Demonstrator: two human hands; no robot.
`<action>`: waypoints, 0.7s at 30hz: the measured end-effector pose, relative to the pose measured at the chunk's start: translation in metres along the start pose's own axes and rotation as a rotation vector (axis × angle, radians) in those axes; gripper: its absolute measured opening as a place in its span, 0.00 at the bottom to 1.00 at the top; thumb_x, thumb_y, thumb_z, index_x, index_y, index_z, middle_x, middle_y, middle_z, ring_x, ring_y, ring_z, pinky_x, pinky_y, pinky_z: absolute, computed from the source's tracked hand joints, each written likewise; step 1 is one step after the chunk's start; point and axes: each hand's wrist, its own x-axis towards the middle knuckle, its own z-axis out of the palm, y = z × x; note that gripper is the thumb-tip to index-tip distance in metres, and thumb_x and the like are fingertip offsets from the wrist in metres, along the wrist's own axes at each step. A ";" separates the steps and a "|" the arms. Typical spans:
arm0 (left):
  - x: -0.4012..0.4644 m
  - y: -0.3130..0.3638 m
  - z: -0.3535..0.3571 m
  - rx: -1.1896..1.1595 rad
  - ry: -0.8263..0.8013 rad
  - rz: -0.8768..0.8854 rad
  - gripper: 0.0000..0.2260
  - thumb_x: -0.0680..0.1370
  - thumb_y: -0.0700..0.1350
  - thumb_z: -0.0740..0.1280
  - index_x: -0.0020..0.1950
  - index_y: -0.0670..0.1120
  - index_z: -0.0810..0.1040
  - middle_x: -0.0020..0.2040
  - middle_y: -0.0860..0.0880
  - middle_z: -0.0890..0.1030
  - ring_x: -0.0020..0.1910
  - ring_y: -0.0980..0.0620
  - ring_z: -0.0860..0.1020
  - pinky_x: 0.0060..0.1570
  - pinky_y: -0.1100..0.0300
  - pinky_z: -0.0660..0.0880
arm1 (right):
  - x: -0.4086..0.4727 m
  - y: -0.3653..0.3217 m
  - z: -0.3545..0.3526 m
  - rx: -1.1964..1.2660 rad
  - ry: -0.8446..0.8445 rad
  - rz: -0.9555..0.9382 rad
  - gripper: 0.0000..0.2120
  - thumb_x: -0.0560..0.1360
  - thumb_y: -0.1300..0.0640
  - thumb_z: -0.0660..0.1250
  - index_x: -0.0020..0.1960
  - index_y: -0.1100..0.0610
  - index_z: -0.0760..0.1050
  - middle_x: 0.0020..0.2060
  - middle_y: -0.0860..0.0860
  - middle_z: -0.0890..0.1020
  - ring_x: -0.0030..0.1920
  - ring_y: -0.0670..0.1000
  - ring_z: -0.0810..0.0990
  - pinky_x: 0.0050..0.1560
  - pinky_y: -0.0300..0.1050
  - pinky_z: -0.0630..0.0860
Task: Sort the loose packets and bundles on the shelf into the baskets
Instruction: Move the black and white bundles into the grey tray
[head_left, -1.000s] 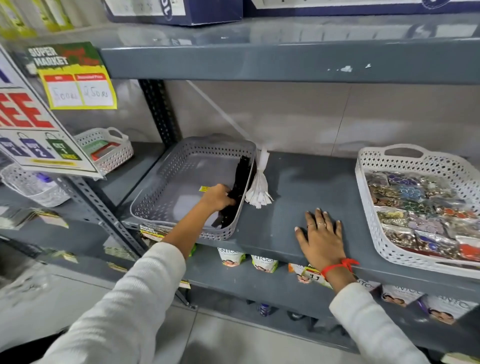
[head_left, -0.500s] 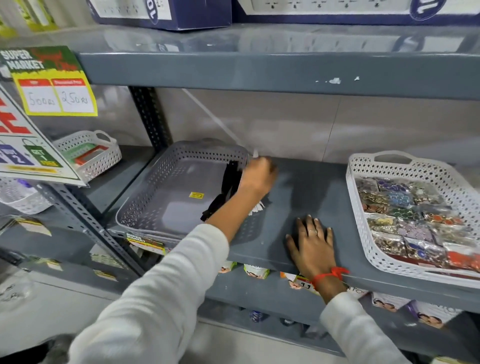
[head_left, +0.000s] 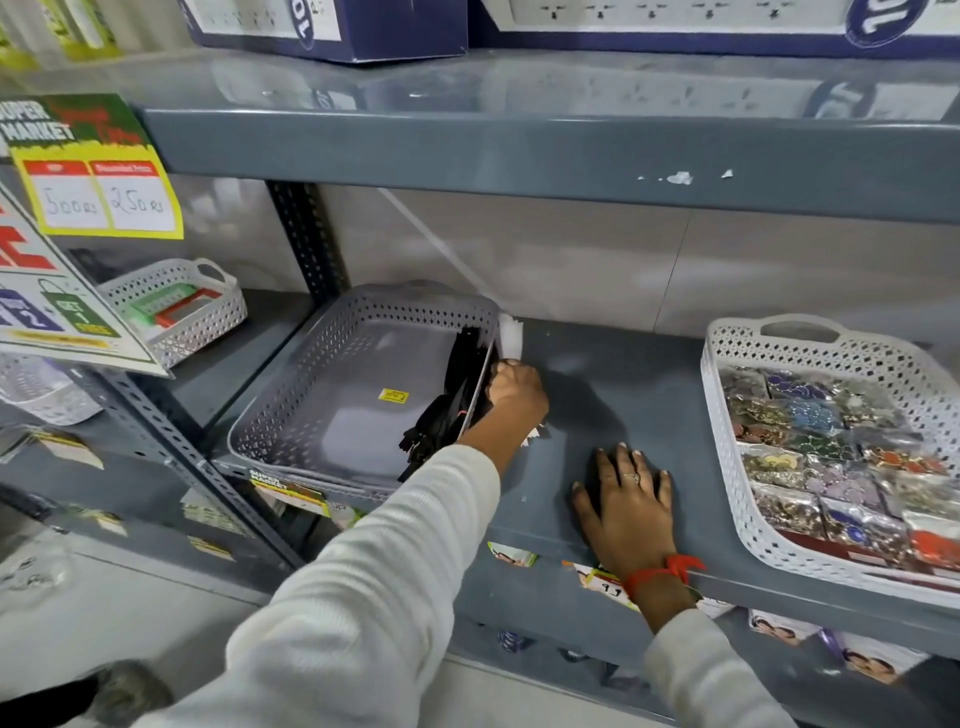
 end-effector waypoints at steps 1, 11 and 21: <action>-0.001 0.000 0.000 -0.009 0.001 0.006 0.21 0.77 0.38 0.64 0.69 0.35 0.66 0.67 0.39 0.70 0.66 0.43 0.71 0.59 0.53 0.73 | 0.000 0.000 0.000 0.001 0.007 -0.001 0.34 0.71 0.40 0.46 0.65 0.58 0.74 0.67 0.60 0.76 0.69 0.62 0.71 0.68 0.66 0.64; -0.026 -0.021 -0.079 -0.323 0.360 0.223 0.12 0.78 0.39 0.61 0.59 0.35 0.73 0.58 0.36 0.75 0.52 0.36 0.78 0.49 0.51 0.74 | -0.005 -0.001 -0.002 0.021 0.042 -0.009 0.35 0.69 0.40 0.46 0.64 0.58 0.74 0.67 0.60 0.75 0.69 0.60 0.71 0.69 0.64 0.64; -0.018 -0.116 -0.091 -0.069 0.404 0.147 0.15 0.77 0.36 0.61 0.64 0.34 0.68 0.60 0.34 0.72 0.53 0.34 0.76 0.48 0.46 0.72 | -0.003 0.000 -0.002 0.009 0.039 0.019 0.29 0.71 0.45 0.54 0.66 0.59 0.74 0.68 0.60 0.74 0.71 0.60 0.69 0.70 0.64 0.62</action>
